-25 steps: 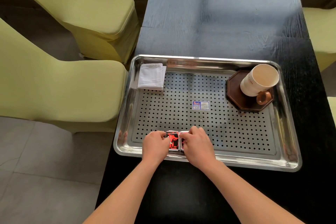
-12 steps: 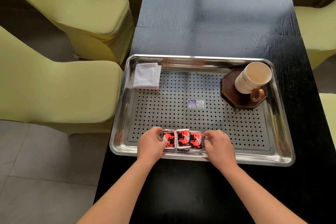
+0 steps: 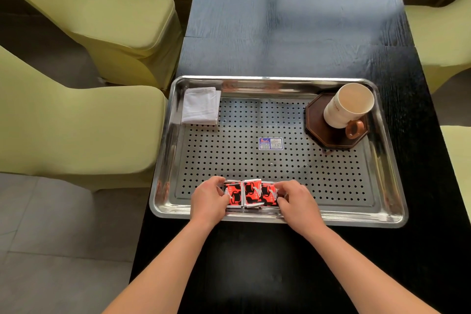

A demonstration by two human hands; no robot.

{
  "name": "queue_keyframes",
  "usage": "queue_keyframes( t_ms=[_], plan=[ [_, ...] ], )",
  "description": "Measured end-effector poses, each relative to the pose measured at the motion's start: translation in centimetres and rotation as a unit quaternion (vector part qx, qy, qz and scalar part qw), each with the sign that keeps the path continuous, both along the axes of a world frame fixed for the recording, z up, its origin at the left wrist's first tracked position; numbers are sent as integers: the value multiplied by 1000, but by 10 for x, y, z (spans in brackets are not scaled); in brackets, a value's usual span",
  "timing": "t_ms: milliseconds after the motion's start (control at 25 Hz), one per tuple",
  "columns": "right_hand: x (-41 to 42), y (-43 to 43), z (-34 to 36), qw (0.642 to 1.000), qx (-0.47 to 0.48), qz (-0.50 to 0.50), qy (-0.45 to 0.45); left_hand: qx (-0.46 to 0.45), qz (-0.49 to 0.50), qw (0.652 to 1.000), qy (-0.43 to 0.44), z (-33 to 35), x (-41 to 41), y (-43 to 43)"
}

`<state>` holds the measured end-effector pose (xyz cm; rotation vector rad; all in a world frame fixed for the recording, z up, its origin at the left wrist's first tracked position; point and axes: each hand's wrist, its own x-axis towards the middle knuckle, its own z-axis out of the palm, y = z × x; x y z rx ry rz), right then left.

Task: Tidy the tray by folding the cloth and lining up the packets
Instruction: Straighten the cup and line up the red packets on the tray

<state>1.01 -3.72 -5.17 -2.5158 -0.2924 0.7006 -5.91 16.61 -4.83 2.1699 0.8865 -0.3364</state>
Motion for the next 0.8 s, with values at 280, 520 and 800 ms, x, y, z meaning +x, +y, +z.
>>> queue_keyframes(
  t_ms=[280,520,800],
  plan=[
    [-14,3,5,991,-49,96,-85,-10,4,1000,4,1,0,1],
    [-19,11,5,990,-45,112,-78,-18,4,1000,12,1,1,2],
    [-16,11,3,991,-64,100,-69,-23,6,1000,10,0,2,3]
  ],
)
